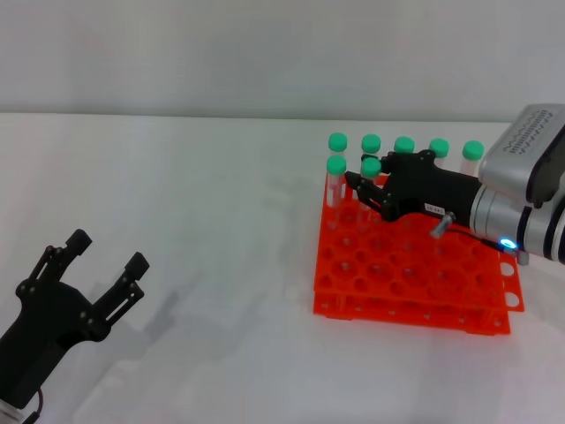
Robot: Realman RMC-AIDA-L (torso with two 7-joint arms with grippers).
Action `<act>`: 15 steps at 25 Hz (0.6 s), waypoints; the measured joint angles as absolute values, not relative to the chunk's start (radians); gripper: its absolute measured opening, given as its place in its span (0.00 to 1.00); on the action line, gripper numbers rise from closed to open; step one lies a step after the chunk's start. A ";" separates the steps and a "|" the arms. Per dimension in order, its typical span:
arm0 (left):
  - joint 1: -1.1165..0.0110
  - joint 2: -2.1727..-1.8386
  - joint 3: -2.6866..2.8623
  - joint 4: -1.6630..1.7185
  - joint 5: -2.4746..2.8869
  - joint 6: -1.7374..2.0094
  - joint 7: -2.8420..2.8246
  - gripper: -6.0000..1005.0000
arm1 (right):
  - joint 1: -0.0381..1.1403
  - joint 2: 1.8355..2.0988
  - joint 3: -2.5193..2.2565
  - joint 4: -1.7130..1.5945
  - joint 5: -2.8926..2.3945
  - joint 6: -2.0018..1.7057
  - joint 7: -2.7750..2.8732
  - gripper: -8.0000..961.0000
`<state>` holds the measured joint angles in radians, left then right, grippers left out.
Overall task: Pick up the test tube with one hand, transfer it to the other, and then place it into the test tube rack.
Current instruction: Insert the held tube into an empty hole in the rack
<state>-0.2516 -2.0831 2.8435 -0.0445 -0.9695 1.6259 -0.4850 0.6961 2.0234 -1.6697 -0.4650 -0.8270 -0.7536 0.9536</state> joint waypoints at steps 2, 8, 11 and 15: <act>-0.252 -2.083 2.844 -0.044 -0.970 1.626 -0.485 0.89 | 0.693 2.024 -1.668 -0.468 -0.826 -0.752 0.953 0.28; -0.253 -2.082 2.843 -0.045 -0.970 1.626 -0.485 0.89 | 0.671 2.020 -1.668 -0.480 -0.825 -0.779 0.956 0.44; -0.253 -2.081 2.841 -0.048 -0.975 1.629 -0.485 0.89 | 0.626 2.013 -1.663 -0.514 -0.824 -0.840 0.958 0.51; -0.250 -2.080 2.831 -0.053 -0.985 1.632 -0.484 0.89 | 0.524 2.007 -1.629 -0.602 -0.829 -0.932 0.952 0.71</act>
<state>-0.2501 -2.0801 2.8314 -0.0531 -0.9853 1.6316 -0.4839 0.5237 2.0067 -1.6288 -0.6025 -0.8291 -0.9318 0.9516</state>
